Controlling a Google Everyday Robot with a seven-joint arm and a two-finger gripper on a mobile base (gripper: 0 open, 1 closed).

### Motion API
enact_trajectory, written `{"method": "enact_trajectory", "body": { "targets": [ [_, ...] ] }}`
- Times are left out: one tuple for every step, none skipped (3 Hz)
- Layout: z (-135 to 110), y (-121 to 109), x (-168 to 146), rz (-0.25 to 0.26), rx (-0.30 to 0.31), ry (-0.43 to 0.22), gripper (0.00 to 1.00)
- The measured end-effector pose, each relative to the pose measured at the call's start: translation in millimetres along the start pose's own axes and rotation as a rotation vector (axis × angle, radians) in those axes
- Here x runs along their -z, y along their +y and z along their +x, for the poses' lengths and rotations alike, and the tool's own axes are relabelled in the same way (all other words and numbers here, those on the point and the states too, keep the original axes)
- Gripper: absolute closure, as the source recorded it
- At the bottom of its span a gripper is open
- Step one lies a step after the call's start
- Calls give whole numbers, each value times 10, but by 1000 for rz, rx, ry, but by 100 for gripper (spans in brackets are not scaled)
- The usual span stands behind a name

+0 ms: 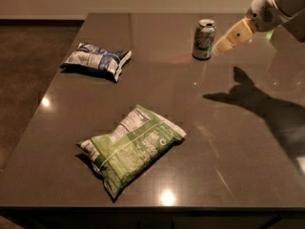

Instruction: Move 7up can near green jalapeno chip bag

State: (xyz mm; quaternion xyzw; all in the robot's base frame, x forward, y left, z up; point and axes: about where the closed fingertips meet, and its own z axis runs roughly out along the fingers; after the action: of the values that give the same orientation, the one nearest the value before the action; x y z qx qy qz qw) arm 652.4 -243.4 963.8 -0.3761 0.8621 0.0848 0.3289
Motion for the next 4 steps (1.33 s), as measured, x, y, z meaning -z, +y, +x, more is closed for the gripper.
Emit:
{"method": "enact_trajectory", "body": {
  "targets": [
    [-190, -219, -312, -19, -49, -49, 0],
    [-357, -418, -584, -11, -67, -77, 0],
    [-472, -637, -781, 37, -81, -83, 0],
    [-521, -737, -967, 59, -92, -64, 0]
  ]
}}
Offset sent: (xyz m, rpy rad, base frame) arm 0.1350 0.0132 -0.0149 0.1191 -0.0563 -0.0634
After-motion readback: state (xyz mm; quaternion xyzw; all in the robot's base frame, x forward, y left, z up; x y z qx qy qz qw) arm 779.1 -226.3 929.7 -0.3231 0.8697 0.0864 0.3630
